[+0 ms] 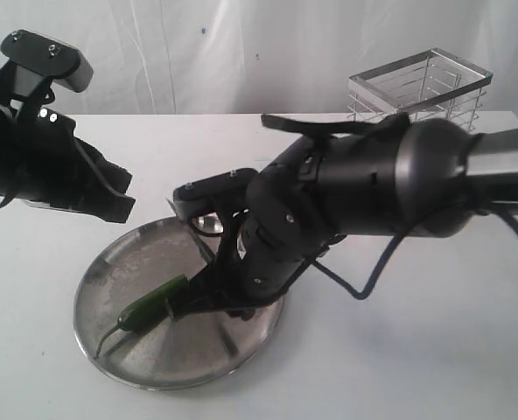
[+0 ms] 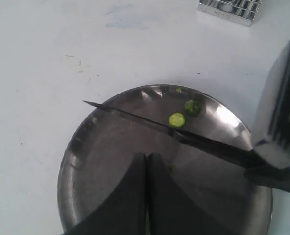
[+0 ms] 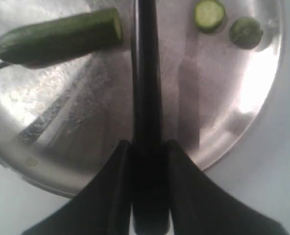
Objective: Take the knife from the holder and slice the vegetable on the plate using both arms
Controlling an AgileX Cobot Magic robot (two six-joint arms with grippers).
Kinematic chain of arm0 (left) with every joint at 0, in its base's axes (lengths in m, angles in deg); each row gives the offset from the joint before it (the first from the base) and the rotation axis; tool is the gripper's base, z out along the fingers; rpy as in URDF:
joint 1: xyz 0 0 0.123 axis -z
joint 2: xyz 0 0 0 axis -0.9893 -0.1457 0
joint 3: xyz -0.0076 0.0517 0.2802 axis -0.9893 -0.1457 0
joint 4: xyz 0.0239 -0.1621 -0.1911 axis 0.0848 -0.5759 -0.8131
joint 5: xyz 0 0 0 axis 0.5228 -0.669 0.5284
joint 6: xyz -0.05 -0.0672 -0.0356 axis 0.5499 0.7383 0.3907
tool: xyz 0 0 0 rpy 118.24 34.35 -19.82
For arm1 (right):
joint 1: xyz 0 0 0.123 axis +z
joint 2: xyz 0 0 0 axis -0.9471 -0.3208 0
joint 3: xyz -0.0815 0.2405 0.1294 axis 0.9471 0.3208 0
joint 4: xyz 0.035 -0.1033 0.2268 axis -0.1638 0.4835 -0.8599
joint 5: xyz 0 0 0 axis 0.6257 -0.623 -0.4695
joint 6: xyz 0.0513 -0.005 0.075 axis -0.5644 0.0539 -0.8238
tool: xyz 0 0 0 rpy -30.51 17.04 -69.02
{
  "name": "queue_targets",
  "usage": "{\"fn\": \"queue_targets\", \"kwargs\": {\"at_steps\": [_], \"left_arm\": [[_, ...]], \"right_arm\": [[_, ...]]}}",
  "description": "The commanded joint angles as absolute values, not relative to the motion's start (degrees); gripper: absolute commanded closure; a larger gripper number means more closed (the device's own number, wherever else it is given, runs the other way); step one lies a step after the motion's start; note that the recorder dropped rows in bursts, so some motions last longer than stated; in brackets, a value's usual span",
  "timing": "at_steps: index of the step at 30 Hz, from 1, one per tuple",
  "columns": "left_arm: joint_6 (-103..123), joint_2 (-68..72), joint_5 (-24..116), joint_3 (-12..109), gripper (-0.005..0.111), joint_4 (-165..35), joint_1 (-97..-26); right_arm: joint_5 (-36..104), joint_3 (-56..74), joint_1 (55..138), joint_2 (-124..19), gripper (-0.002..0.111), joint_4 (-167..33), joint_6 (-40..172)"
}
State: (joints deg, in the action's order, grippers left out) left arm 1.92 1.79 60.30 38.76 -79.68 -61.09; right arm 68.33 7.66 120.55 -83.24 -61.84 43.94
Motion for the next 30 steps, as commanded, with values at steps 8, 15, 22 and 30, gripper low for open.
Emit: {"fn": "queue_targets", "kwargs": {"at_steps": [8, 15, 22, 30], "left_arm": [[2.4, 2.3, 60.3, 38.3, 0.107, -80.1, -61.0], [2.4, 2.3, 60.3, 38.3, 0.107, -80.1, -61.0], [2.0, 2.3, 63.0, 38.3, 0.107, -78.4, -61.0], [2.2, 2.3, 67.0, 37.4, 0.107, -77.5, -61.0]], "right_arm": [[61.6, 7.3, 120.2, -89.7, 0.108, -62.2, 45.0], [60.5, 7.3, 120.2, -90.2, 0.079, -62.3, 45.0], [64.8, 7.3, 120.2, -86.4, 0.076, -57.1, 46.3], [84.5, 8.1, 120.2, -78.7, 0.082, -32.1, 44.0]]}}
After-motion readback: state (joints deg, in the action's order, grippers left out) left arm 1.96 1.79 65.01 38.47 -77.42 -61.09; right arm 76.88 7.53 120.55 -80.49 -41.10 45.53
